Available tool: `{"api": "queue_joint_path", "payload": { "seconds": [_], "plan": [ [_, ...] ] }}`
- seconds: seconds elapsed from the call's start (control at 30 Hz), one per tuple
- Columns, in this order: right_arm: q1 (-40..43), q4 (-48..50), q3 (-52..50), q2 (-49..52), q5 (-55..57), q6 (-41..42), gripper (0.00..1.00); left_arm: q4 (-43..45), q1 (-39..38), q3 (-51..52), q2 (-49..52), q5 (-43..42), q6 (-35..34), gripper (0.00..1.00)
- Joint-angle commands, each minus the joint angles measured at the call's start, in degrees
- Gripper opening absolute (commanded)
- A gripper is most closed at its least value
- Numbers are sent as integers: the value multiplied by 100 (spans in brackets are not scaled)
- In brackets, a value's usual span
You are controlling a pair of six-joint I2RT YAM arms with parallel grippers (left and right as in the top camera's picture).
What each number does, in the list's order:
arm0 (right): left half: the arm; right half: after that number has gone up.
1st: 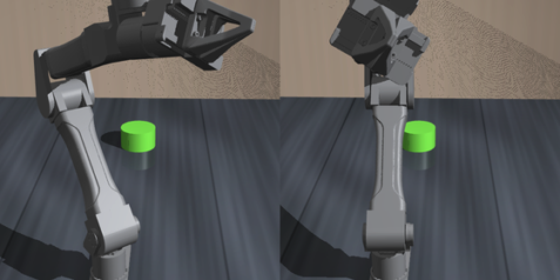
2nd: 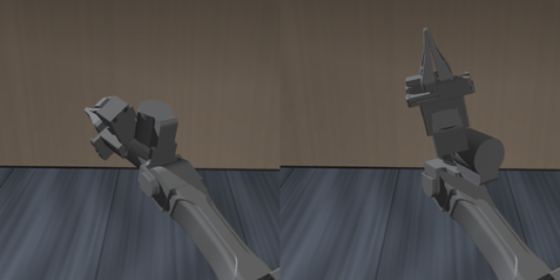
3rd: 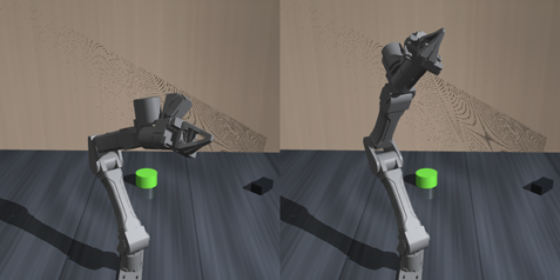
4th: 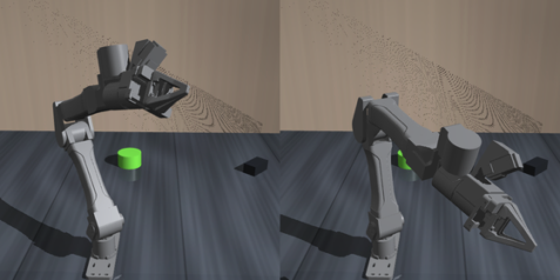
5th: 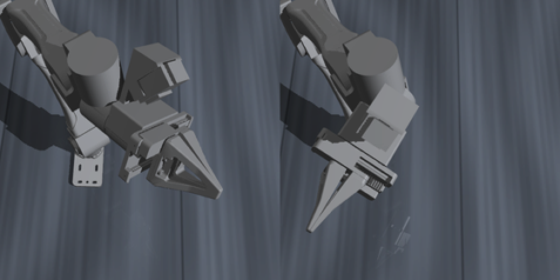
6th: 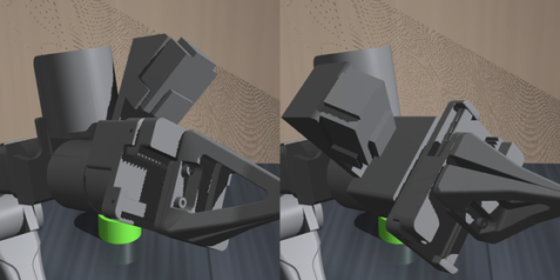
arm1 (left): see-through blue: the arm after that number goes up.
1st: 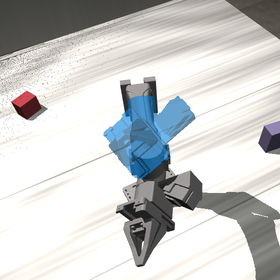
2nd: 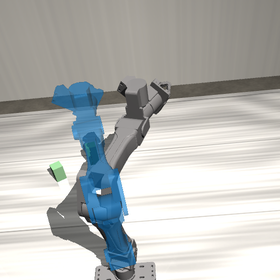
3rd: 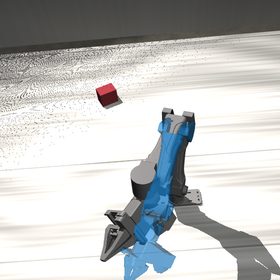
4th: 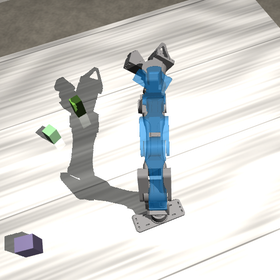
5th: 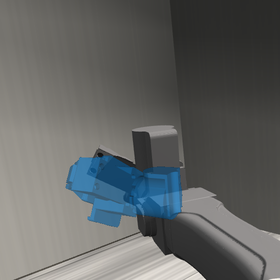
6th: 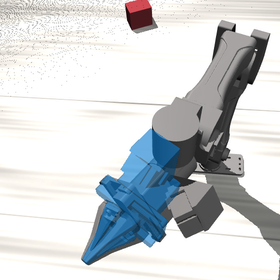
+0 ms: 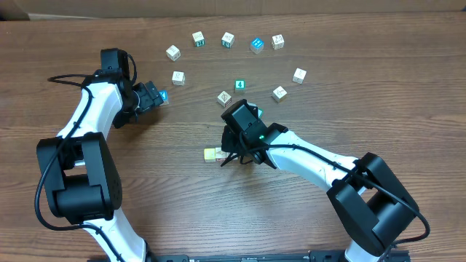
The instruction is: Form a horizontal line
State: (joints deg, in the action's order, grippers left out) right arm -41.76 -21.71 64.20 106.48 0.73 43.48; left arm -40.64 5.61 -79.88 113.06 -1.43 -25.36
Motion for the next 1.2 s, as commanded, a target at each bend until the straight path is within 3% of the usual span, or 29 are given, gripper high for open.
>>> {"api": "queue_joint_path", "payload": {
  "seconds": [0.0, 0.13, 0.23, 0.43, 0.6, 0.83, 1.07, 1.17],
  "plan": [
    [0, 39, -11, 28, 413, -9, 4, 20, -37, -92, 63, 37, 7, 99],
    [0, 39, -13, 28, 525, -9, 9, 22, -37, -92, 63, 39, 7, 100],
    [0, 37, -13, 28, 527, -11, 20, 22, -37, -92, 63, 39, 7, 99],
    [4, 31, -11, 28, 588, -11, 25, 20, -37, -92, 63, 39, 7, 99],
    [44, 17, -7, 26, 592, -11, 37, 22, -37, -92, 63, 39, 7, 99],
    [103, -92, 15, 26, 590, -9, 38, 22, -37, -92, 63, 39, 7, 100],
    [111, -348, 181, 26, 636, -11, 50, 22, -37, -92, 63, 39, 7, 100],
    [195, -1005, 603, 28, 468, -7, 49, 22, -37, -92, 63, 39, 7, 100]
  ]
}}
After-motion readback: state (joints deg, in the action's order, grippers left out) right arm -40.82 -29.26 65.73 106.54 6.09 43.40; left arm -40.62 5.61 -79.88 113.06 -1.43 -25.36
